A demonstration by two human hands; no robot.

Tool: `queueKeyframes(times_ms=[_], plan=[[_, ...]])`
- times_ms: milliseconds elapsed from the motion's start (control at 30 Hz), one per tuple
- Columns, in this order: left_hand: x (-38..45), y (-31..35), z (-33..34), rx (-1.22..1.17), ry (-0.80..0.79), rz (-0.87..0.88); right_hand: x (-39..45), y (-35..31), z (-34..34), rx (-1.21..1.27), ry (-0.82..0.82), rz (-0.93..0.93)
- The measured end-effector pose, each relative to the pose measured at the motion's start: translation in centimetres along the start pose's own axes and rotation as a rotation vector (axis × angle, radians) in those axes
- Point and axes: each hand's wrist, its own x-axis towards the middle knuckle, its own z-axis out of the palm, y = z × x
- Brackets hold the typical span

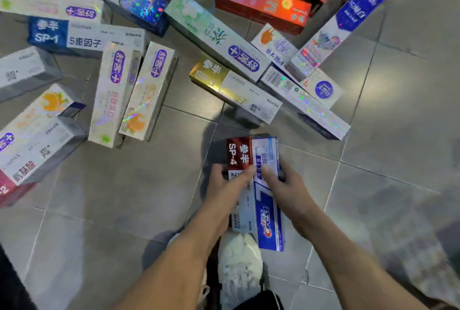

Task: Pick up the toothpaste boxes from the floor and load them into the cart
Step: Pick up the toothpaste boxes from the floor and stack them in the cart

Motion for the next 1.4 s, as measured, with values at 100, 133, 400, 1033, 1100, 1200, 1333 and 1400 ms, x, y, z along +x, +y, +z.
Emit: queueKeyframes(times_ms=[100,133,400,1033,1100,1200,1333,1400], plan=[[-1.9,1.0,-0.5,-0.062,-0.060,0.028,-1.7,-1.6,-0.7,0.053,-0.020,-0.005],[-2.7,1.7,-0.7,-0.071,-0.064,0.046,-2.4,-2.4,-0.8,0.079,-0.036,-0.012],[-16.9,14.4,-1.0,-0.035,-0.064,0.286,-14.3,-14.8,-1.1,0.473,-0.063,-0.164],[-75.7,40.5,1.2,0.084,-0.293,0.742,-68.2,-46.4,-11.4,0.448,0.288,-0.731],[-79.3,39.5,2.8,0.091,-0.361,0.743,-72.5,-45.3,-13.3,0.438,0.376,-0.738],[-83.3,36.7,5.8,0.153,-0.514,0.687,-77.8,-41.8,-16.1,0.529,0.521,-0.710],[-86.7,31.9,11.3,0.332,-0.705,0.638,-83.7,-35.1,-19.8,0.699,0.685,-0.674],[-88.3,29.2,14.4,0.421,-0.791,0.609,-86.4,-31.4,-21.6,0.773,0.776,-0.653]])
